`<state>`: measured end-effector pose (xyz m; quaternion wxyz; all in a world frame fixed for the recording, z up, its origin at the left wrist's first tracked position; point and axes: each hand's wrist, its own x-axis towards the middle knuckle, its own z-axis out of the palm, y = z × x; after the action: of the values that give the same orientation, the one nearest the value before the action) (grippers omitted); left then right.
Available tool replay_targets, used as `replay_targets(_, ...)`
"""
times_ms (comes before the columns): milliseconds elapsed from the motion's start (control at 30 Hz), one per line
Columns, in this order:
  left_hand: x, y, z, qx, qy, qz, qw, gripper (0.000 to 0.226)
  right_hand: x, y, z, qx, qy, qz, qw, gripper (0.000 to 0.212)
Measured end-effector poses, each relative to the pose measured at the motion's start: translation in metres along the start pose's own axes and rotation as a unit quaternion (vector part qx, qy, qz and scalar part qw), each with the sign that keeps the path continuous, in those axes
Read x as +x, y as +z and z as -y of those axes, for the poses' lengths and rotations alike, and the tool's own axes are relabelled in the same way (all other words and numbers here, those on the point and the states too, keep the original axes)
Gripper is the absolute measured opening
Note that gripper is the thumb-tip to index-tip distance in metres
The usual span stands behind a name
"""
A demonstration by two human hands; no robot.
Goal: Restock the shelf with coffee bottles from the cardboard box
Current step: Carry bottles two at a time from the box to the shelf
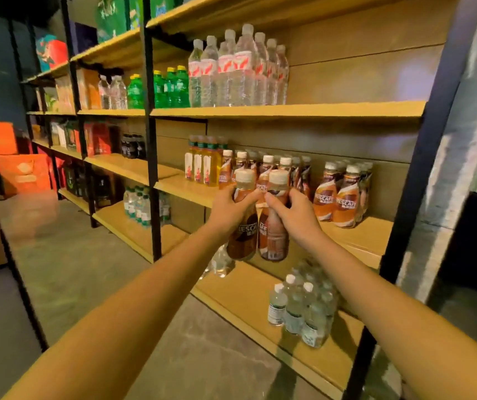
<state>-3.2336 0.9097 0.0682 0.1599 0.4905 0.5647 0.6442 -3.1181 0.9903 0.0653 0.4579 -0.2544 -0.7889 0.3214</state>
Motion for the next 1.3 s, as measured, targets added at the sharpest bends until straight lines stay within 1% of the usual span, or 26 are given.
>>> replay_targets(100,0.052,0.013,0.018,-0.017,0.03,0.066,0.997,0.021,0.028,-0.006,-0.016,-0.043,0.012,-0.071,0.996,0.018)
replay_targets(167,0.084,0.018,0.026,-0.03,0.031,0.111,0.993,0.02,0.044,-0.012,-0.025,-0.058,0.039,-0.12,0.99,0.015)
replay_targets(233,0.112,0.025,0.036,-0.034,0.033,0.148,0.988,0.022,0.055,-0.016,-0.031,-0.078,0.065,-0.137,0.985,0.011)
replay_targets(300,0.132,0.032,0.041,-0.054,0.026,0.183,0.981,0.025,0.062,-0.021,-0.036,-0.091,0.09,-0.148,0.981,0.016)
replay_targets(367,0.146,0.04,0.042,-0.071,0.029,0.217,0.973,0.019,0.065,-0.027,-0.038,-0.095,0.114,-0.162,0.976,0.027)
replay_targets(433,0.159,0.052,0.047,-0.092,0.024,0.246,0.965,0.02,0.068,-0.035,-0.042,-0.095,0.138,-0.17,0.971,0.032)
replay_targets(567,0.175,0.074,0.054,-0.102,0.011,0.299,0.949,0.055,0.072,-0.049,-0.049,-0.088,0.167,-0.172,0.967,0.027)
replay_targets(600,0.178,0.08,0.055,-0.106,0.007,0.308,0.945,0.058,0.073,-0.053,-0.052,-0.089,0.17,-0.177,0.965,0.029)
replay_targets(700,0.184,0.096,0.059,-0.138,0.002,0.331,0.934,0.035,0.075,-0.065,-0.061,-0.092,0.177,-0.194,0.96,0.035)
replay_targets(733,0.186,0.101,0.06,-0.145,0.002,0.337,0.93,0.03,0.075,-0.069,-0.065,-0.088,0.183,-0.196,0.959,0.035)
replay_targets(833,0.19,0.113,0.066,-0.155,0.012,0.363,0.919,0.027,0.075,-0.078,-0.076,-0.081,0.185,-0.188,0.961,0.033)
replay_targets(967,0.195,0.126,0.075,-0.17,0.006,0.368,0.914,0.015,0.077,-0.079,-0.093,-0.078,0.172,-0.177,0.966,0.027)
replay_targets(1100,0.203,0.136,0.083,-0.172,0.004,0.379,0.909,0.014,0.086,-0.087,-0.111,-0.098,0.155,-0.19,0.964,0.021)
replay_targets(1200,0.208,0.141,0.086,-0.184,0.002,0.394,0.9,0.016,0.091,-0.093,-0.117,-0.083,0.149,-0.186,0.968,0.029)
replay_targets(1300,0.212,0.145,0.089,-0.18,0.004,0.407,0.895,0.018,0.094,-0.099,-0.122,-0.098,0.139,-0.174,0.97,0.035)
